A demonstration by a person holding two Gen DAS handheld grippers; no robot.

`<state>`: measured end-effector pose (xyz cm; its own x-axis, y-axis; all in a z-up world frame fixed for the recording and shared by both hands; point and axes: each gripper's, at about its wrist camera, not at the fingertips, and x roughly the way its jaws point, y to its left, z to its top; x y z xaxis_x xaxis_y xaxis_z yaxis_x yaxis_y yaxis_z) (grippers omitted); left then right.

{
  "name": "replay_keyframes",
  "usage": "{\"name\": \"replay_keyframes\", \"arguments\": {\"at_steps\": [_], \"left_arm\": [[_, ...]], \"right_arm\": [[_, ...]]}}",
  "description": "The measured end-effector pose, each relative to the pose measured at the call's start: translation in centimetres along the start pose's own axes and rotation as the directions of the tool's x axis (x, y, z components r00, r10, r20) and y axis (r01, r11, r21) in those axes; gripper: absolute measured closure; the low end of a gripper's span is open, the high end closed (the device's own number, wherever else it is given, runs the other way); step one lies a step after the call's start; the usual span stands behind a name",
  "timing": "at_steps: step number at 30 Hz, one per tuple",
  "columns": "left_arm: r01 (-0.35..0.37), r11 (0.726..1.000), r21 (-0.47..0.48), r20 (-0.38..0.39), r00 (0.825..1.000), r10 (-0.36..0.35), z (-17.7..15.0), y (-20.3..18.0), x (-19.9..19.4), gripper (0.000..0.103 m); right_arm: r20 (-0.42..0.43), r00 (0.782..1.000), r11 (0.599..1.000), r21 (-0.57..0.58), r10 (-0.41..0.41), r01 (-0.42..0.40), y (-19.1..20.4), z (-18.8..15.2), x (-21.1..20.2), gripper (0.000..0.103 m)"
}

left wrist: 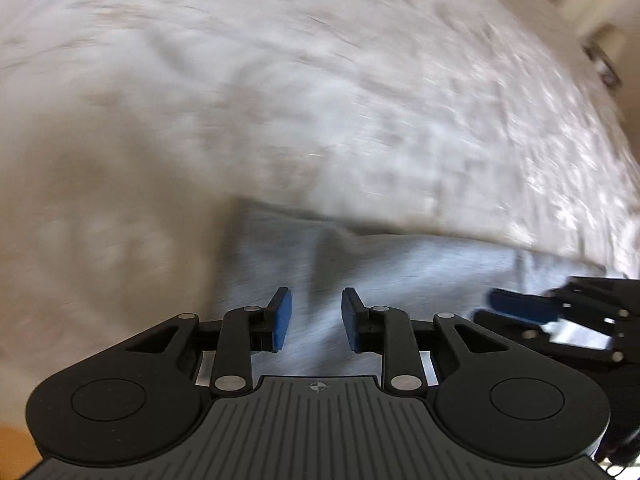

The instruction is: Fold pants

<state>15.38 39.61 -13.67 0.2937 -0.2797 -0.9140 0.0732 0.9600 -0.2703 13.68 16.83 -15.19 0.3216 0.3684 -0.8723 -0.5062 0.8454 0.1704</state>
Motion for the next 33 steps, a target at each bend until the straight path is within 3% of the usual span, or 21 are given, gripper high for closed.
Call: {"name": "replay_keyframes", "arguments": {"at_steps": [3, 6, 7, 10, 14, 17, 20, 22, 25, 29, 33], "left_arm": [[0.013, 0.999, 0.041, -0.010, 1.000, -0.013, 0.9, -1.2, 2.7, 0.076], [-0.073, 0.997, 0.011, -0.026, 0.997, 0.073, 1.8, -0.5, 5.2, 0.079], [-0.069, 0.997, -0.017, -0.043, 0.997, 0.069, 2.0, 0.2, 5.8, 0.084], [-0.044, 0.997, -0.067, -0.050, 0.998, 0.041, 2.1, 1.0, 5.8, 0.086], [-0.086, 0.994, -0.064, 0.011, 0.996, 0.087, 2.1, 0.3, 3.9, 0.085], [-0.090, 0.993, -0.075, 0.022, 0.996, 0.092, 2.1, 0.1, 3.5, 0.083], [-0.145, 0.988, -0.059, -0.005, 0.989, 0.145, 2.6, 0.0, 5.0, 0.083], [-0.157, 0.986, -0.050, -0.016, 0.988, 0.157, 2.7, -0.1, 5.5, 0.083], [-0.182, 0.983, -0.019, 0.003, 0.983, 0.182, 3.1, -1.3, 4.9, 0.083], [-0.172, 0.984, 0.034, 0.055, 0.984, 0.170, 3.0, -4.6, 3.0, 0.082], [-0.128, 0.985, 0.113, 0.085, 0.989, 0.119, 1.8, -9.7, 1.8, 0.082]], "right_arm": [[-0.018, 1.000, 0.999, 0.034, -0.008, 0.008, -0.6, -0.3, 0.2, 0.082], [-0.050, 0.998, 0.997, 0.062, -0.035, 0.038, -1.3, -1.4, 0.2, 0.082], [-0.057, 0.997, 0.996, 0.073, -0.046, 0.050, -1.7, -1.7, 0.1, 0.082], [-0.077, 0.994, 0.988, 0.126, -0.079, 0.088, -3.1, -3.1, -0.7, 0.082], [-0.104, 0.981, 0.968, 0.172, -0.165, 0.181, -5.0, -5.4, -2.1, 0.082], [-0.170, 0.963, 0.928, 0.276, -0.210, 0.251, -7.3, -8.5, -2.9, 0.082], [-0.284, 0.925, 0.872, 0.349, -0.252, 0.344, -9.1, -12.4, -3.0, 0.082], [-0.314, 0.914, 0.843, 0.391, -0.255, 0.370, -9.9, -14.3, -3.6, 0.085], [-0.306, 0.916, 0.817, 0.436, -0.259, 0.376, -10.4, -15.9, -5.7, 0.085], [-0.247, 0.913, 0.773, 0.488, -0.324, 0.406, -11.4, -17.5, -9.7, 0.079], [-0.211, 0.885, 0.692, 0.558, -0.415, 0.458, -14.1, -19.6, -14.1, 0.074]]}}
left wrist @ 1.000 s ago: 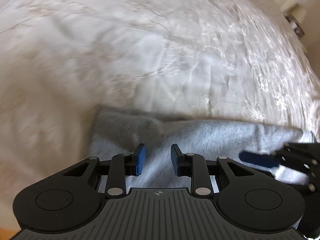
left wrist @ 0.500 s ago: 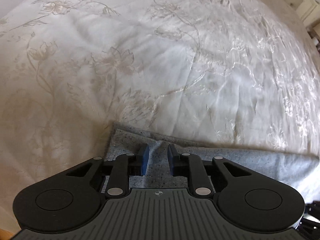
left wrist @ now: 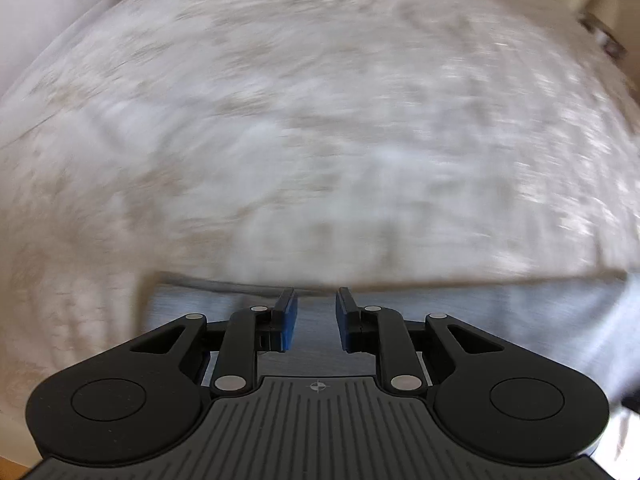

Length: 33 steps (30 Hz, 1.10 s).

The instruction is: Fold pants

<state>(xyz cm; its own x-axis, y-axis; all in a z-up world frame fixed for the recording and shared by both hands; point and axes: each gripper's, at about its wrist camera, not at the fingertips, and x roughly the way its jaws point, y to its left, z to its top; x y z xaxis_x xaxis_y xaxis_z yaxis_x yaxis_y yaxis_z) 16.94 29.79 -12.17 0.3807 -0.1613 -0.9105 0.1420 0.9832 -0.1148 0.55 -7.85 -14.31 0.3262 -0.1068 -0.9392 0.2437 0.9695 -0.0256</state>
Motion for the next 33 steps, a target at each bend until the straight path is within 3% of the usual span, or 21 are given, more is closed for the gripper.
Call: {"name": "replay_keyframes", "arguments": {"at_steps": [4, 8, 11, 13, 17, 19, 22, 25, 29, 33], "left_arm": [[0.121, 0.990, 0.071, -0.053, 0.992, -0.118, -1.2, -6.6, 0.2, 0.082], [0.214, 0.958, 0.193, -0.144, 0.972, -0.188, -3.6, -14.0, 1.9, 0.082], [0.259, 0.938, 0.230, -0.249, 0.948, -0.200, -5.9, -17.7, 4.0, 0.081], [0.238, 0.944, 0.229, -0.341, 0.928, -0.151, -7.4, -19.1, 5.9, 0.081], [0.168, 0.956, 0.239, -0.335, 0.939, -0.082, -8.1, -20.3, 5.7, 0.081], [0.174, 0.962, 0.209, -0.309, 0.945, -0.103, -7.3, -20.8, 4.7, 0.081], [0.168, 0.964, 0.204, -0.244, 0.963, -0.116, -5.7, -22.9, 3.6, 0.081], [0.185, 0.969, 0.166, -0.212, 0.966, -0.148, -4.5, -25.2, 3.9, 0.080], [0.223, 0.966, 0.135, -0.261, 0.948, -0.182, -5.1, -28.3, 5.9, 0.080], [0.182, 0.970, 0.164, -0.349, 0.930, -0.115, -7.5, -29.8, 9.3, 0.080]], "right_arm": [[0.028, 0.999, 0.998, 0.037, -0.045, 0.044, -4.5, 0.1, -0.1, 0.074], [0.004, 0.998, 0.998, 0.024, -0.064, 0.063, -7.9, 0.3, 1.9, 0.074], [-0.116, 0.991, 0.997, 0.020, -0.069, 0.072, -10.6, -1.2, 4.2, 0.075], [-0.158, 0.987, 0.999, 0.028, -0.036, 0.041, -11.8, -2.5, 4.9, 0.076], [-0.105, 0.993, 0.999, -0.002, 0.050, -0.051, -13.5, -1.9, 2.7, 0.077], [-0.037, 0.994, 0.995, -0.021, 0.100, -0.101, -14.6, -0.7, 1.2, 0.074], [0.055, 0.986, 0.985, -0.080, 0.156, -0.152, -16.3, 2.6, 0.5, 0.058], [0.075, 0.975, 0.969, -0.153, 0.208, -0.194, -17.6, 6.5, 2.3, 0.057], [0.055, 0.964, 0.890, -0.402, 0.259, -0.216, -17.5, 11.1, 5.4, 0.046], [-0.032, 0.953, 0.766, -0.587, 0.302, -0.263, -16.7, 13.6, 7.5, 0.038]]}}
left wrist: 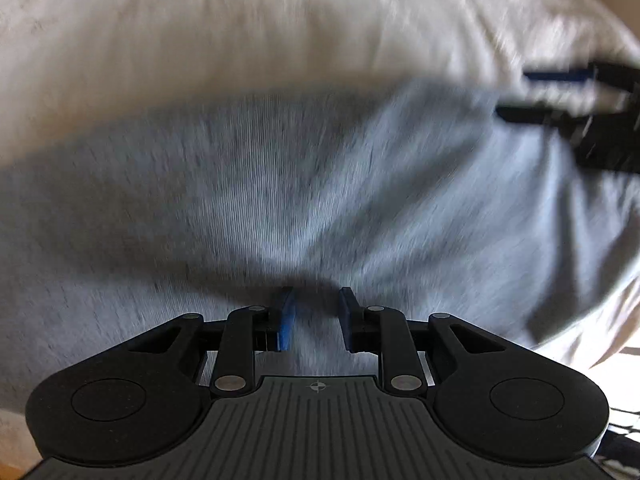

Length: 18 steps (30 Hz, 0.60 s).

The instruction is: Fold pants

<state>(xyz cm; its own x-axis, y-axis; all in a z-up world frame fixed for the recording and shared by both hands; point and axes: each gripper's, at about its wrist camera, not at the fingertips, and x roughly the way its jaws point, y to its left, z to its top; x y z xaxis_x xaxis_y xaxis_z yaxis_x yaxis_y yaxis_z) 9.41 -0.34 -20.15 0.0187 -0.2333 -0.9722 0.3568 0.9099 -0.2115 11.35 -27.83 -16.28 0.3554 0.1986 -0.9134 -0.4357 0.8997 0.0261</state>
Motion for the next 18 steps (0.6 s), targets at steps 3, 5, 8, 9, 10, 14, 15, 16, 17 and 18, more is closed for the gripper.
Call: {"name": "replay_keyframes", "arguments": {"at_steps": [3, 5, 8, 9, 10, 14, 15, 16, 17, 18], "left_arm": [[-0.017, 1.000, 0.008, 0.008, 1.000, 0.017, -0.2, -0.3, 0.1, 0.080], [-0.011, 1.000, 0.002, 0.001, 1.000, 0.011, 0.0, -0.3, -0.2, 0.080], [-0.027, 1.000, 0.016, 0.015, 1.000, 0.027, 0.6, -0.2, -1.5, 0.080], [-0.036, 0.999, 0.031, 0.036, 0.999, 0.034, 1.0, -0.4, -2.3, 0.080], [-0.039, 0.998, 0.048, 0.068, 0.997, 0.036, 1.5, -0.6, -3.4, 0.080], [-0.016, 0.998, 0.062, 0.204, 0.979, 0.003, 4.7, -1.4, -7.3, 0.079], [-0.012, 0.998, 0.061, 0.226, 0.974, -0.002, 5.8, -1.7, -7.8, 0.079], [-0.005, 0.998, 0.061, 0.242, 0.970, -0.010, 7.1, -2.0, -8.0, 0.079], [0.006, 0.998, 0.063, 0.244, 0.970, -0.021, 8.3, -2.5, -7.6, 0.079], [0.013, 0.998, 0.068, 0.241, 0.970, -0.029, 9.6, -2.9, -7.1, 0.079]], "right_arm": [[-0.038, 0.998, 0.995, -0.087, 0.049, -0.052, -0.4, 0.7, 1.2, 0.032], [-0.067, 0.996, 0.992, -0.101, 0.064, -0.070, 0.2, 0.8, 2.2, 0.032], [-0.094, 0.992, 0.991, -0.092, 0.088, -0.096, 0.4, 0.1, 2.5, 0.085], [-0.080, 0.995, 0.992, -0.108, 0.059, -0.067, 1.2, -0.2, 2.2, 0.092], [-0.051, 0.998, 0.992, -0.121, 0.039, -0.045, 1.7, -0.6, 1.5, 0.092], [0.059, 0.996, 0.989, -0.132, -0.061, 0.068, 4.5, -2.8, -1.9, 0.092], [0.081, 0.992, 0.983, -0.153, -0.093, 0.104, 5.5, -3.5, -2.4, 0.092], [0.093, 0.989, 0.977, -0.167, -0.116, 0.130, 6.3, -4.0, -2.7, 0.092], [0.101, 0.986, 0.974, -0.173, -0.133, 0.149, 7.1, -4.5, -2.9, 0.092], [0.107, 0.983, 0.971, -0.169, -0.150, 0.167, 7.9, -5.1, -3.1, 0.092]]}}
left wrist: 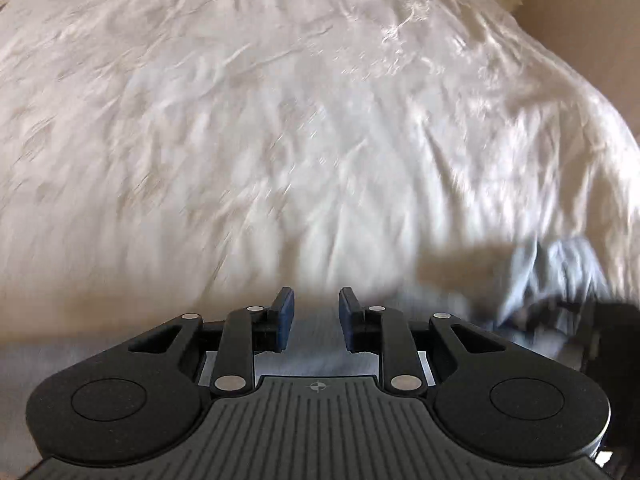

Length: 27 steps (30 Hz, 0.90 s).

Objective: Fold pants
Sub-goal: 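Grasp the folded edge with the right tool while the left tool grasps beside it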

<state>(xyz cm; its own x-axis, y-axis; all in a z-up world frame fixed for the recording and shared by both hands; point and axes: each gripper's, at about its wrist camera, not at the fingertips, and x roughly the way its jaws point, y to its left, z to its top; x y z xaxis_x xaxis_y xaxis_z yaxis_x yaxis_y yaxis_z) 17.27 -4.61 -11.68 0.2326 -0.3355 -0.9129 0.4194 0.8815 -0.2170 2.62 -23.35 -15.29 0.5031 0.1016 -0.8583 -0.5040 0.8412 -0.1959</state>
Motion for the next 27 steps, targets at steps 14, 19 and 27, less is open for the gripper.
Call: {"name": "replay_keyframes", "arguments": {"at_steps": [14, 19, 27], "left_arm": [[0.158, 0.975, 0.154, -0.308, 0.946, -0.104, -2.8, -5.1, 7.5, 0.079], [0.187, 0.969, 0.160, -0.248, 0.958, -0.144, -4.7, -5.3, 5.6, 0.079], [0.169, 0.967, 0.189, -0.220, 0.967, -0.126, -4.9, -5.9, 5.3, 0.079]], "right_arm": [[0.003, 0.998, 0.997, 0.023, -0.069, 0.069, 2.3, -1.8, -0.9, 0.089], [0.041, 0.999, 0.990, 0.142, 0.016, -0.021, -0.5, -1.9, -3.0, 0.086], [0.059, 0.981, 0.891, 0.410, 0.186, -0.194, -8.7, 0.6, -1.6, 0.048]]}}
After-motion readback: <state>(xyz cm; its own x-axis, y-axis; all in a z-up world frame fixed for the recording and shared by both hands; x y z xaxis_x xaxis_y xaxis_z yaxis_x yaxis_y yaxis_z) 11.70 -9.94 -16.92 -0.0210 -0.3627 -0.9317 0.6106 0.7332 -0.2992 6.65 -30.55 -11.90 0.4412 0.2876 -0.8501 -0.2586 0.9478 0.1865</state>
